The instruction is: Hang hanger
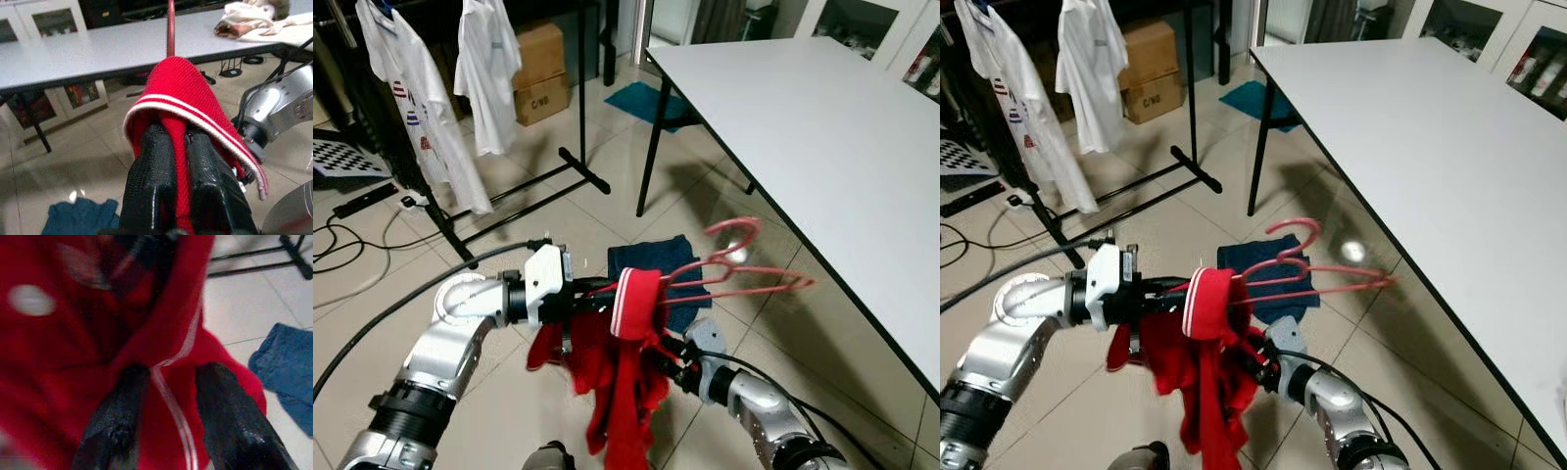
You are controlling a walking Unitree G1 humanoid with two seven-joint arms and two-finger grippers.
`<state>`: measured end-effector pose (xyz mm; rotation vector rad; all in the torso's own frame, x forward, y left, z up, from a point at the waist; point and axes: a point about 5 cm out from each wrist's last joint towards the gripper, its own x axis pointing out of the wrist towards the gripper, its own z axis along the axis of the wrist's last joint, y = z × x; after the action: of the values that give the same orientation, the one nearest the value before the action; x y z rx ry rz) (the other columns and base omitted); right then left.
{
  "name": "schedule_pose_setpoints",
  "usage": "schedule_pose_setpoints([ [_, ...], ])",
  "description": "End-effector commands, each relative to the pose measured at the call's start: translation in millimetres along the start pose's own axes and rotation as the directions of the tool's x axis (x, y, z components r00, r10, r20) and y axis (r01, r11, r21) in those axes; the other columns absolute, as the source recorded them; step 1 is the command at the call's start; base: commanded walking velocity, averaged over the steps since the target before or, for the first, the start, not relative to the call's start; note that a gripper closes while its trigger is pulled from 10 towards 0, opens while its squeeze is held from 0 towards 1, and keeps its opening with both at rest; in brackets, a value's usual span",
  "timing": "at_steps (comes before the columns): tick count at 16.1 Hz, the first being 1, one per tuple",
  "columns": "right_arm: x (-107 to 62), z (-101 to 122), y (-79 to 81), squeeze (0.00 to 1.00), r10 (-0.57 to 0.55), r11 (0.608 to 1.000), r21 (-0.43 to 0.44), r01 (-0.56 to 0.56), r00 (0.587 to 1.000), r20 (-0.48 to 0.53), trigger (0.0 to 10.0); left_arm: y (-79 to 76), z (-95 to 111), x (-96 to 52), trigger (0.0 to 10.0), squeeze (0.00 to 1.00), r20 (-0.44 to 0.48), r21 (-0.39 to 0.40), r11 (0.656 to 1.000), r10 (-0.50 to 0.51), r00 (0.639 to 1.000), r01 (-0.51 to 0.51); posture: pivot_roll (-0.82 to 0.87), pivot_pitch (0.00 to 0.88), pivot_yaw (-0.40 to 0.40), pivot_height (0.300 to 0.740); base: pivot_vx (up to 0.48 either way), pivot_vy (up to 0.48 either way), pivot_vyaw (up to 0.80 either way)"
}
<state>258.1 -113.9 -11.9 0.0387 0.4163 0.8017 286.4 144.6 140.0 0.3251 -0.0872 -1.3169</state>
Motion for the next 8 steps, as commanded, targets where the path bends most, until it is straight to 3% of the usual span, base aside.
schedule_pose_setpoints([
  [1,0.6,-2.6,1.4,0.00,0.019,1.000,0.013,-0.019,1.000,-0.024,10.0,2.0,3.2,1.5,10.0,0.00,0.020,0.026,0.999,0.020,1.000,-0.020,0.19,0.126,-0.036,0.740,0.000,0.000,0.00],
  [4,7.0,-3.2,12.2,0.00,0.090,0.994,0.059,-0.089,0.996,-0.017,10.0,1.2,-4.7,6.9,10.0,0.00,0.041,-0.007,0.998,0.068,0.997,-0.068,0.19,0.126,-0.031,0.740,0.000,0.000,0.00],
  [6,12.7,-1.8,21.6,0.00,0.167,0.974,0.155,-0.167,0.986,0.018,10.0,3.9,-6.4,11.2,10.0,0.00,0.060,-0.018,0.995,0.098,0.993,-0.097,0.19,0.127,-0.027,0.740,0.000,0.000,0.00],
  [8,16.3,-0.2,24.3,0.00,0.175,0.967,0.182,-0.176,0.984,0.021,10.0,6.5,-5.8,15.2,10.0,0.00,0.073,-0.021,0.994,0.109,0.991,-0.108,0.19,0.127,-0.025,0.740,0.000,0.000,0.00],
])
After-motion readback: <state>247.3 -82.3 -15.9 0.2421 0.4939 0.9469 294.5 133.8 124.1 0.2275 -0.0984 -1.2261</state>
